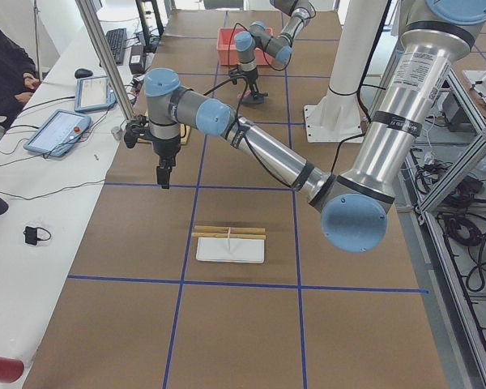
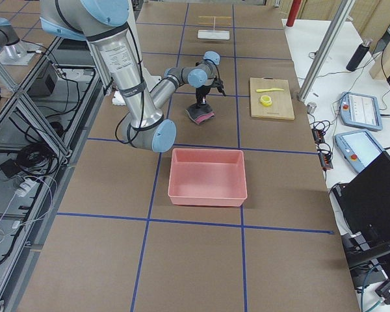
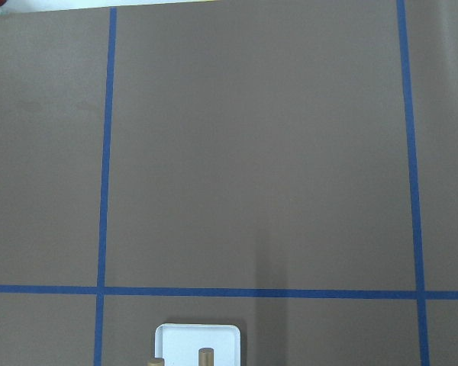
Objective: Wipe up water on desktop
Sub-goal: 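Lower the cloth with the right gripper onto the table surface, then wipe the cloth across the table toward the pink bin and back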
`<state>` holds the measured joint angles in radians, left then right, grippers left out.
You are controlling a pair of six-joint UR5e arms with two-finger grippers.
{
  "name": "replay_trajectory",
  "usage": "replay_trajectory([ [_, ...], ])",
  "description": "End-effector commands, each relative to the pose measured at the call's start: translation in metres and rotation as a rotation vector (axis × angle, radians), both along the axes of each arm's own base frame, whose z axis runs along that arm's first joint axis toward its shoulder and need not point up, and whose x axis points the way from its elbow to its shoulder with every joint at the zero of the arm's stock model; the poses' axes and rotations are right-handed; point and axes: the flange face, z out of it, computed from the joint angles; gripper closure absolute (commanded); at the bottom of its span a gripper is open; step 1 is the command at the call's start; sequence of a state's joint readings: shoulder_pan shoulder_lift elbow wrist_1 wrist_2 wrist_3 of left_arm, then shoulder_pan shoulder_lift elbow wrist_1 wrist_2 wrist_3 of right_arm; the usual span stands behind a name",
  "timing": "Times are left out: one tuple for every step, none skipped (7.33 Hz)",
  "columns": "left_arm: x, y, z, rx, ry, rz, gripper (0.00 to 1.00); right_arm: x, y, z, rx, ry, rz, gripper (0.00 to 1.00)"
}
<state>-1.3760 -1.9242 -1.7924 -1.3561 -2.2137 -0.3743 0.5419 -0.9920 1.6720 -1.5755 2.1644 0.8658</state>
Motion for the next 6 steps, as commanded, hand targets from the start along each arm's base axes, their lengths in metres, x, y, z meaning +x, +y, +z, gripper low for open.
replay_trajectory([
  [0.000,-0.003,-0.007,0.008,0.003,-0.002,0.02,0.029,-0.018,-0.024,-0.072,-0.186,-0.013,1.00],
  [0.000,-0.004,-0.008,0.010,0.002,-0.003,0.02,0.039,-0.026,-0.027,-0.074,-0.246,-0.033,1.00],
  [0.000,-0.006,-0.006,0.005,0.003,-0.002,0.02,0.041,-0.032,-0.023,-0.065,-0.295,-0.050,1.00],
  [0.001,-0.008,-0.007,0.007,0.003,-0.002,0.02,0.046,-0.036,0.003,-0.078,-0.275,-0.040,1.00],
  [0.002,-0.008,-0.007,0.005,0.003,-0.001,0.02,0.059,-0.050,0.016,-0.088,-0.251,-0.006,1.00],
  [0.002,-0.009,-0.010,0.007,0.006,-0.005,0.02,0.079,-0.065,0.055,-0.112,-0.198,0.050,1.00],
])
